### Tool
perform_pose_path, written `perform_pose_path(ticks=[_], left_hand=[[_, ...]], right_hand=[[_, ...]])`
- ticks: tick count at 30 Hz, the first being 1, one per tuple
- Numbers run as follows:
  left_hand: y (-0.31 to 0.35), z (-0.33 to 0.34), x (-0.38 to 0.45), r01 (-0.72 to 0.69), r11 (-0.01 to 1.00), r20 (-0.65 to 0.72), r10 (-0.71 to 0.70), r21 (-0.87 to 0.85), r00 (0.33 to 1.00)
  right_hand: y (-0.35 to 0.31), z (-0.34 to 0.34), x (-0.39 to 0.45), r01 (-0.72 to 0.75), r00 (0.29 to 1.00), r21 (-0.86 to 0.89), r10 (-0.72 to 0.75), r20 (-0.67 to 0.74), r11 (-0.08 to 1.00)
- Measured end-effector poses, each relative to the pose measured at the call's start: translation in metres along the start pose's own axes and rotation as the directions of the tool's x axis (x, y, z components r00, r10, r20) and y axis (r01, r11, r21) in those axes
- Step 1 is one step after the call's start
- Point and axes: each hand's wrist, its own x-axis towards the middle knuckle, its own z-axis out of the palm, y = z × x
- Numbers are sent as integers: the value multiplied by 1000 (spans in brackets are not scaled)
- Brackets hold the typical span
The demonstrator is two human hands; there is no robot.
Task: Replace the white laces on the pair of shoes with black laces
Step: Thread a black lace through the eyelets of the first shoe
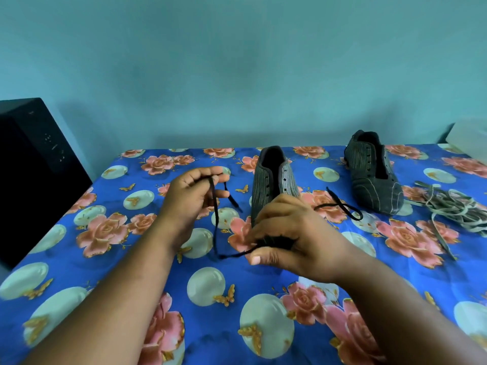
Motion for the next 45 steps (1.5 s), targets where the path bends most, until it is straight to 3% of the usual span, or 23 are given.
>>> perform_pose_path(ticks=[2,5,9,12,15,18,22,24,26,28,32,36,45], left_hand=[[9,4,-10,-62,996,119,70,-71,990],[20,12,-25,-51,967,327,135,-251,935],[26,27,-41,-114,961,440,218,-250,871],[24,31,-42,-138,960,421,233,-244,877],[19,27,-35,-153,963,263,210,-219,942],[13,21,-21,-187,971,51,196,-151,979],[1,14,-8,-201,967,-44,210,158,977],[-9,15,-5,-240,904,-4,258,354,966],[-12,19,-9,-381,774,117,375,505,919],[-10,26,-15,-524,719,284,441,456,851],[-5,37,-31,-427,847,422,277,318,863],[-4,37,-28,-306,917,350,208,255,913],[-10,30,-23,-288,920,343,188,266,920]], right_hand=[[3,-2,1,-62,992,-26,59,-109,998],[8,-6,2,-262,926,-91,223,-305,961],[9,-6,-2,-334,928,-253,269,-259,908],[7,-4,0,-282,942,-246,218,-256,927],[8,-7,1,-267,925,0,256,-281,964],[12,-14,0,-278,896,243,343,-284,929],[13,-20,-4,-303,867,362,412,-280,882],[15,-19,-5,-320,857,322,417,-301,891],[20,-16,-5,-318,884,155,352,-307,935],[24,-9,-4,-281,921,-11,267,-285,960],[26,-1,-3,-272,918,-87,231,-321,958],[29,-2,-3,-293,906,-89,246,-345,952],[27,0,-4,-359,897,-182,285,-338,915]])
